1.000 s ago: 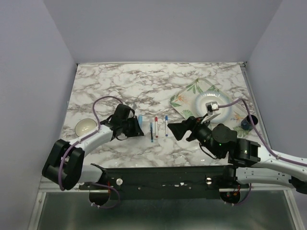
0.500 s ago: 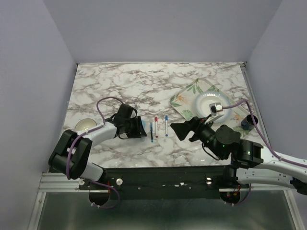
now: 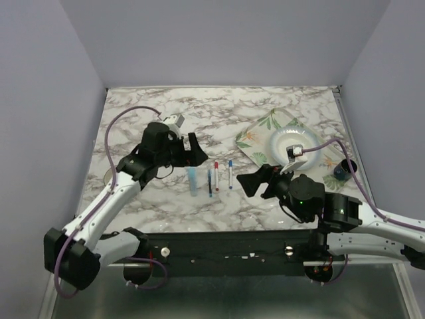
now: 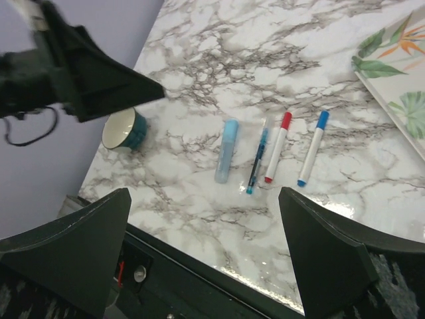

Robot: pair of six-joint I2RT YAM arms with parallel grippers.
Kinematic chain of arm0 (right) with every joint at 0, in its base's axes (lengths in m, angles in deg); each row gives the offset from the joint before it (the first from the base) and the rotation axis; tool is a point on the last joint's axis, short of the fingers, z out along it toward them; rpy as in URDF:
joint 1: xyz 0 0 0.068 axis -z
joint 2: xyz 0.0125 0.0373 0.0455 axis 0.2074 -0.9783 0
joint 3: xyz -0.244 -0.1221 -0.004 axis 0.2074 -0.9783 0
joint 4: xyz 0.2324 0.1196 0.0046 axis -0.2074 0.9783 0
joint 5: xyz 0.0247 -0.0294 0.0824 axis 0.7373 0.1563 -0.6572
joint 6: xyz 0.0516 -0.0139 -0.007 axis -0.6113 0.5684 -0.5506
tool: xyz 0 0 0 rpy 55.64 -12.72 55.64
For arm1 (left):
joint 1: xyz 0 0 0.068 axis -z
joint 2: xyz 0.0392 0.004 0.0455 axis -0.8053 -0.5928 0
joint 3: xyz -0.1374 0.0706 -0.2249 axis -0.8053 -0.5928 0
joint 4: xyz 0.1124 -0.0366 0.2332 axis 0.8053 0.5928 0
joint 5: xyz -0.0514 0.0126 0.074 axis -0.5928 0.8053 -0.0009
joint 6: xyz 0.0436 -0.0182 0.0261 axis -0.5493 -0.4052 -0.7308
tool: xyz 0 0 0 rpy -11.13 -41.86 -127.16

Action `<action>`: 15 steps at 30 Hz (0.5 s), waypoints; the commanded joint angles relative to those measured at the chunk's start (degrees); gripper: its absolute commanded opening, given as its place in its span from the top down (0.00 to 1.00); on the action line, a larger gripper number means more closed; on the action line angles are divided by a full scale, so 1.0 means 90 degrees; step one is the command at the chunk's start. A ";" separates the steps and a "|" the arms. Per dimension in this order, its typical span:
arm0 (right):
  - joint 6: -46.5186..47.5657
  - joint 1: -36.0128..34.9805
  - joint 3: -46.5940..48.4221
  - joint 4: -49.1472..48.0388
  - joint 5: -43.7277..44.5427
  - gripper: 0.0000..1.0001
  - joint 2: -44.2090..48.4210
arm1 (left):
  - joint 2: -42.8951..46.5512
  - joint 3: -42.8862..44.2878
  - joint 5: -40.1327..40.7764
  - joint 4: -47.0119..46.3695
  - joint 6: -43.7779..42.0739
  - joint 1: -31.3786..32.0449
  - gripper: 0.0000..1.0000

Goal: Insert the pens into the pen caps

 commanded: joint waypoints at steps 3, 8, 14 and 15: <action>-0.0238 -0.0005 0.0254 0.0776 0.0912 0.00 0.0317 | 0.1470 0.0303 -0.0720 -0.0275 -0.1150 0.0027 0.01; -0.0239 -0.0005 0.0167 0.0953 0.1361 0.00 0.0668 | 0.2378 -0.0497 -0.0798 -0.1113 -0.1230 0.0027 0.01; 0.0278 0.0004 -0.0107 0.0387 0.1421 0.00 0.1049 | 0.2829 -0.1114 -0.1003 -0.1673 -0.1064 0.0027 0.01; 0.0443 0.0004 -0.0165 0.0299 0.1401 0.00 0.1079 | 0.2829 -0.1084 -0.0965 -0.1624 -0.1103 0.0027 0.01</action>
